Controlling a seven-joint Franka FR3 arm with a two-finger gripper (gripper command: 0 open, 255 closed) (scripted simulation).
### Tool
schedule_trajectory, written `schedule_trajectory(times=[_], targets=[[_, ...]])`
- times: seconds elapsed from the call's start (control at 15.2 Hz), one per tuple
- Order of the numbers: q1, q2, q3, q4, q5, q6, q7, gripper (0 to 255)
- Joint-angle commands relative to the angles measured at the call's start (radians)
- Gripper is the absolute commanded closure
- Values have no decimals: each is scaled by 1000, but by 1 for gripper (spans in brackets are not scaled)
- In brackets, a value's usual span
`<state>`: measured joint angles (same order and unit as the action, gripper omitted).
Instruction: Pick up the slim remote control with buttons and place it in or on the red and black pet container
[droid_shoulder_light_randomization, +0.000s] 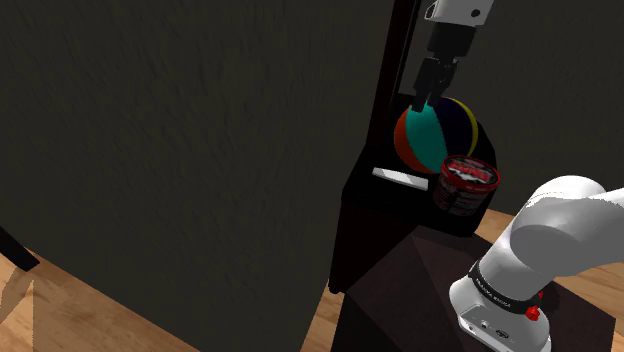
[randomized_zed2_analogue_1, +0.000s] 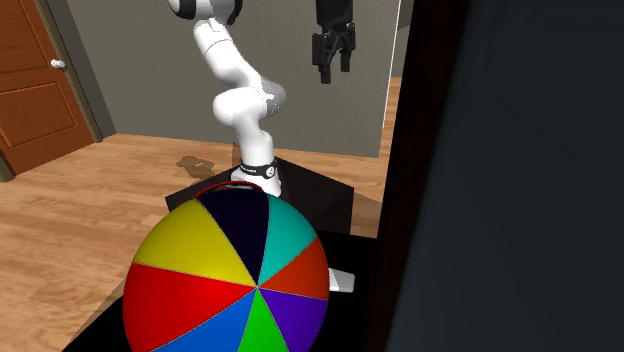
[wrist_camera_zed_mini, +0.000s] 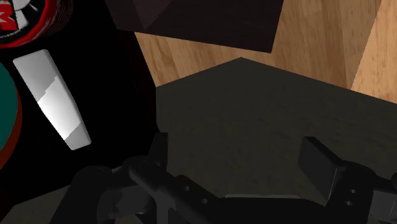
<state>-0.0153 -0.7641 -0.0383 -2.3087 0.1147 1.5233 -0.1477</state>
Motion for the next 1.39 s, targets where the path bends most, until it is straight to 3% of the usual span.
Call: schedule_trajectory(times=[0.0,0.66,1.32], targets=[[0,0,0,0,0,0,0,0],[-26,67,-118,-225,-124,289,-229,0],[-48,313,-256,-311,-217,635,-451,0]])
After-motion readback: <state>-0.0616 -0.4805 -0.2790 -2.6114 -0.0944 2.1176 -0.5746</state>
